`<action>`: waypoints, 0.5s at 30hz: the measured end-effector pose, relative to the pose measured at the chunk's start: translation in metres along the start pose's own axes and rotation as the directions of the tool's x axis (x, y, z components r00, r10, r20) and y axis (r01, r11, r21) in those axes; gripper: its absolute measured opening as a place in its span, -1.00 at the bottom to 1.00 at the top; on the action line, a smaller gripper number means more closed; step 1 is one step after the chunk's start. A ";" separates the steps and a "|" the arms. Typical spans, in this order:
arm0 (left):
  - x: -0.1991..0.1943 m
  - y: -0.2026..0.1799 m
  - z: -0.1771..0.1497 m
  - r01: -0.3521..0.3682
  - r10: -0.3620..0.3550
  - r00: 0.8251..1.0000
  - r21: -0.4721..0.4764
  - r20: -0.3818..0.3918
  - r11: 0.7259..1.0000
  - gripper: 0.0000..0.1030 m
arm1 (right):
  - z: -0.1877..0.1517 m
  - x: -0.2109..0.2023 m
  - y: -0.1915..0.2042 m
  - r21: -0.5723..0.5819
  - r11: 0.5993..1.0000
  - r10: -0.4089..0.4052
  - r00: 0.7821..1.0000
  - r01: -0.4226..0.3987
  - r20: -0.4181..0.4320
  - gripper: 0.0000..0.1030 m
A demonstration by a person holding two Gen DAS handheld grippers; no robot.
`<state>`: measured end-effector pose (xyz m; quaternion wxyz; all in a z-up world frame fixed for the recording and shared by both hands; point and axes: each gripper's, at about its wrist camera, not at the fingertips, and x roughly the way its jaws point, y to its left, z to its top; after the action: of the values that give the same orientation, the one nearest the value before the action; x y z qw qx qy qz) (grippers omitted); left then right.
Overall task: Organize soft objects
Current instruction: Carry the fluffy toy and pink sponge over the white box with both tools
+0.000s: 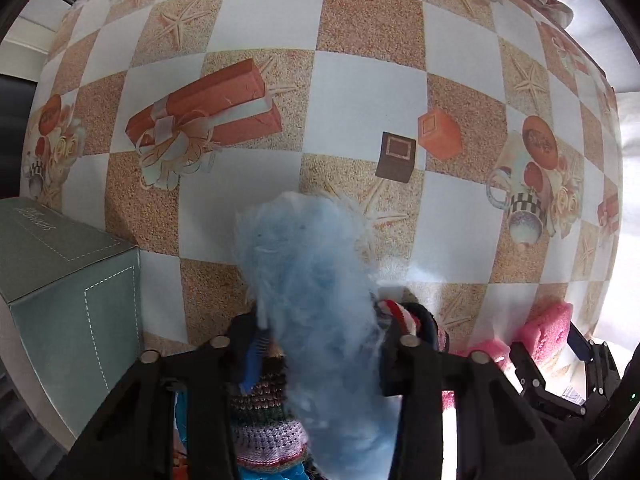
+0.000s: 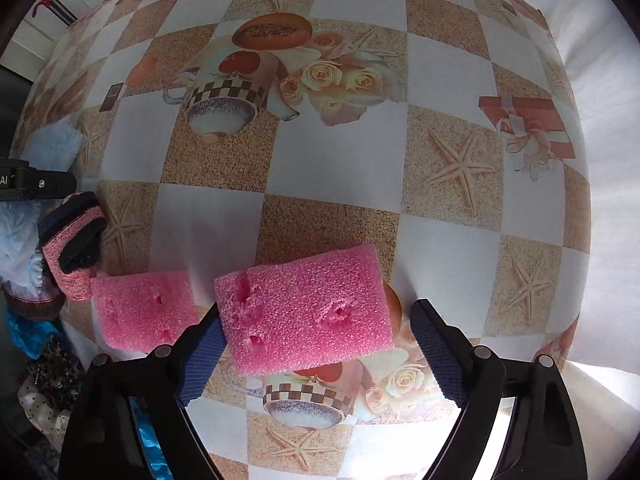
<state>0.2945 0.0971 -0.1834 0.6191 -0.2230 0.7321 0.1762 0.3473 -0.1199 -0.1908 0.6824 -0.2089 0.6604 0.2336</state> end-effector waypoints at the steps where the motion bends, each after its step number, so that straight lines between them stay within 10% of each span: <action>1: 0.000 0.000 -0.002 0.003 -0.003 1.000 0.009 0.005 1.000 -0.45 | 0.000 -0.002 -0.005 0.010 1.000 0.011 1.000 -0.011 -0.001 0.41; 15: -0.066 -0.015 -0.054 -0.040 -0.008 0.970 0.191 0.241 0.981 -0.50 | -0.033 -0.062 -0.049 0.173 0.976 0.122 0.989 -0.136 0.088 0.41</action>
<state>0.2665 0.0627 -0.1089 0.7207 -0.1324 0.6670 0.1347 0.3489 -0.1814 -0.1309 0.7067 -0.0945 0.6641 0.2250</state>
